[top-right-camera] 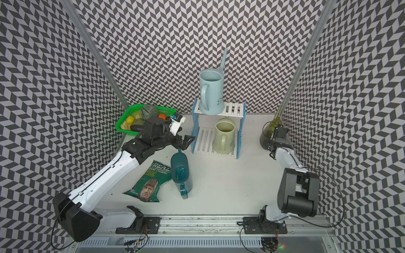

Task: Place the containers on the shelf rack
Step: 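Pick up a container from the center of the board.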

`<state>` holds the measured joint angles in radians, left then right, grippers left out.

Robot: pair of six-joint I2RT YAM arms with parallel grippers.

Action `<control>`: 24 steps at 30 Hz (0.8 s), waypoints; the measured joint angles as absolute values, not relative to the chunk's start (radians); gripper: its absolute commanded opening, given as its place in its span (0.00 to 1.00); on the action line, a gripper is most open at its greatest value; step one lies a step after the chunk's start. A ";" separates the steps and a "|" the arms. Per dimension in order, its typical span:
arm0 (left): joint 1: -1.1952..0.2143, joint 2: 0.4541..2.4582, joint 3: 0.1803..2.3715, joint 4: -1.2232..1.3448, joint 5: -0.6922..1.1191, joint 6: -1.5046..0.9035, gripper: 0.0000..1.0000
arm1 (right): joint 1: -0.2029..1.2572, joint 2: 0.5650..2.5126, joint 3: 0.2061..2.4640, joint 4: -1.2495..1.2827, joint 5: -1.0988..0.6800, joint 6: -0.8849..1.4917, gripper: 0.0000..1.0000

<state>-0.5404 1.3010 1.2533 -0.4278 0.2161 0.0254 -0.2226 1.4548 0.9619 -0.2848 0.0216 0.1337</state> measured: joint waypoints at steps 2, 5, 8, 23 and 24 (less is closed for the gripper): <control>-0.540 1.303 1.253 -0.428 0.218 0.025 1.00 | -0.214 1.379 0.963 -0.325 0.014 0.144 0.00; -0.539 1.309 1.253 -0.427 0.219 0.025 1.00 | -0.194 1.248 0.985 -0.393 0.008 0.162 0.00; -0.538 1.313 1.253 -0.427 0.218 0.025 1.00 | -0.166 1.147 1.038 -0.447 0.007 0.177 0.00; -0.521 1.316 1.253 -0.411 0.179 0.025 1.00 | 0.264 1.080 1.518 -0.694 0.147 0.265 0.00; -0.520 1.316 1.254 -0.411 0.177 0.025 1.00 | 0.285 1.087 1.531 -0.698 0.162 0.272 0.00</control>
<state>-0.5198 1.3155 1.2537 -0.4114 0.1772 0.0250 0.2852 1.0866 1.5314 -0.6975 0.1619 0.2722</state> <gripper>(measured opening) 0.999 0.251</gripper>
